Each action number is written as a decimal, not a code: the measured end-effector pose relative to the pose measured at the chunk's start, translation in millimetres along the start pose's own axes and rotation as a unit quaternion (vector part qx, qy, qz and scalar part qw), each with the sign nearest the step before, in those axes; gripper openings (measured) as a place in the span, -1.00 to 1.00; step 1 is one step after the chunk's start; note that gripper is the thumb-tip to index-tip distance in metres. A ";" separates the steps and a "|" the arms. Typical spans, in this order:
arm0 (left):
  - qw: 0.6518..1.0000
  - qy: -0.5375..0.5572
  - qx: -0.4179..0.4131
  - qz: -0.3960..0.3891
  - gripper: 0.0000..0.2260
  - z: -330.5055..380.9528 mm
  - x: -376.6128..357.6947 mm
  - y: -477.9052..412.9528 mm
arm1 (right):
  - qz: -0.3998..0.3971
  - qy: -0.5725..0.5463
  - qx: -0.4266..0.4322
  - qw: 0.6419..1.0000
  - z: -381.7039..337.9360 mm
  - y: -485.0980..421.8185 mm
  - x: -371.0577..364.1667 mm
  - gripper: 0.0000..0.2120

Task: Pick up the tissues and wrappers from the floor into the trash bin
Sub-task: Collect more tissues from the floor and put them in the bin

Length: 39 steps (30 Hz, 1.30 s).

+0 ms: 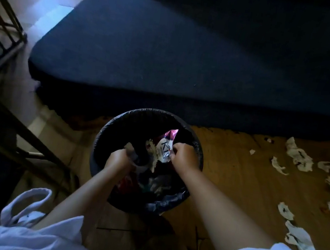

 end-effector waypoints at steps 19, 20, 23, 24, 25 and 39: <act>0.989 0.015 -0.126 0.077 -0.67 68.8 5.5 23.7 | 0.048 -0.113 -0.009 0.992 2.5 26.5 51.6 -0.64; 0.986 0.026 -0.145 0.082 -0.68 81.0 3.9 33.1 | 0.073 -0.155 0.006 0.985 5.0 38.9 65.5 -0.67; 0.974 0.037 -0.209 0.084 -0.69 120.6 -11.7 72.0 | 0.127 -0.226 0.027 0.965 26.9 84.9 103.8 -0.75; 0.969 0.023 -0.230 0.086 -0.70 134.1 -21.1 87.7 | 0.140 -0.230 0.026 0.963 38.9 102.9 115.5 -0.75; 0.963 0.008 -0.254 0.087 -0.72 147.7 -32.1 105.4 | 0.152 -0.228 0.021 0.961 53.7 121.2 126.7 -0.75; 0.862 -0.196 -0.416 -0.213 -0.77 254.3 -344.0 313.3 | 0.305 -0.254 -0.228 0.889 351.8 398.0 201.7 -0.83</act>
Point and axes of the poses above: each hand's wrist, its own y-axis away from the middle knuckle, its own x-axis out of the back of the hand, z = x × y, the point moved 6 cm from there along -y, towards the middle knuckle, and after that the axes turned 14 degrees about -y, right-handed, at the moved point
